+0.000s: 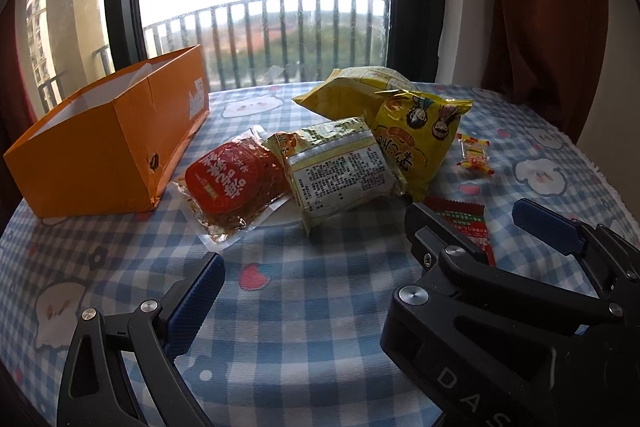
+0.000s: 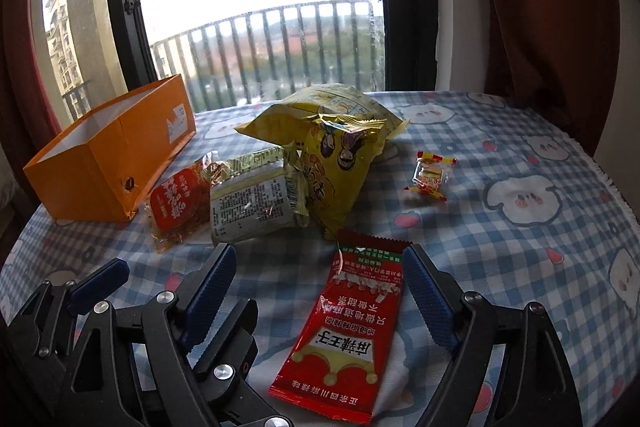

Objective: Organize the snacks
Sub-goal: 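Grasp the red stick packet with the right tool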

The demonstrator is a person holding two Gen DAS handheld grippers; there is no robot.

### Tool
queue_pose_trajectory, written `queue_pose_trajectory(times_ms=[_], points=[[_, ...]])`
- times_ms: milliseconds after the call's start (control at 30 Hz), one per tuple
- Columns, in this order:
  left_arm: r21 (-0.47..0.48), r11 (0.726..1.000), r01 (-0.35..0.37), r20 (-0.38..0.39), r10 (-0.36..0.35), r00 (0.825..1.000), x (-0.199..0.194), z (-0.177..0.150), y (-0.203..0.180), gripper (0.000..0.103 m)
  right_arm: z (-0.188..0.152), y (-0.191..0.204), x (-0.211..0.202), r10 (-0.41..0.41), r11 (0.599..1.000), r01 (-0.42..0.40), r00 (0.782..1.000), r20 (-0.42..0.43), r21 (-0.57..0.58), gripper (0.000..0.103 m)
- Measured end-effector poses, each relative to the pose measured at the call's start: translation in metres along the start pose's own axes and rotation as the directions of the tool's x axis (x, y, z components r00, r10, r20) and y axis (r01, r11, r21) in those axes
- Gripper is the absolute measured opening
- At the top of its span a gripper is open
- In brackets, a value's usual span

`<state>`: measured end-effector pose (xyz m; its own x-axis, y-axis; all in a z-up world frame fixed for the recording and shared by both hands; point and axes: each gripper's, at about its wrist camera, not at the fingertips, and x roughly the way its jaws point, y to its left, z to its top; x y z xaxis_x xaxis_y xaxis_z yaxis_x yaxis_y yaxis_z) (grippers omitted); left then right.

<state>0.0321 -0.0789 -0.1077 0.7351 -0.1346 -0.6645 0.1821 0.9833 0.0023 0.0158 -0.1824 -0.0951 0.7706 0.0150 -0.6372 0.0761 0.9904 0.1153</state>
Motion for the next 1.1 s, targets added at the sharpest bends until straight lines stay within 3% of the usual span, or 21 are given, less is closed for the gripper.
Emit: queue_pose_trajectory(times_ms=[67, 433, 533, 600, 767, 1100], points=[[0.009, 1.0, -0.011, -0.021, 0.011, 1.0, 0.005, -0.001, -0.002, 0.099, -0.003, -0.004, 0.007, 0.002, 1.0, -0.001, 1.0, -0.031, 0.014, 0.079], [0.038, 0.999, -0.003, -0.164, 0.009, 0.986, 0.035, -0.008, -0.008, 0.099, -0.015, -0.017, 0.037, -0.028, 0.998, 0.038, 0.987, -0.161, 0.057, 0.073], [0.034, 0.999, -0.001, -0.166, 0.006, 0.986, 0.034, -0.008, -0.008, 0.099, -0.015, -0.017, 0.039, -0.024, 0.998, 0.033, 0.985, -0.171, 0.055, 0.07], [0.03, 1.0, 0.002, -0.168, 0.003, 0.986, 0.036, -0.008, -0.009, 0.099, -0.014, -0.017, 0.039, -0.021, 0.999, 0.029, 0.985, -0.172, 0.044, 0.058], [0.033, 0.999, -0.008, -0.164, 0.013, 0.986, 0.035, -0.007, -0.009, 0.099, -0.014, -0.016, 0.039, 0.005, 1.0, 0.0, 0.985, -0.171, 0.024, 0.045], [0.052, 0.999, -0.003, -0.089, 0.007, 0.996, 0.019, 0.01, -0.015, 0.099, -0.005, -0.02, 0.018, 0.018, 0.999, -0.015, 0.997, -0.069, 0.052, 0.041]])
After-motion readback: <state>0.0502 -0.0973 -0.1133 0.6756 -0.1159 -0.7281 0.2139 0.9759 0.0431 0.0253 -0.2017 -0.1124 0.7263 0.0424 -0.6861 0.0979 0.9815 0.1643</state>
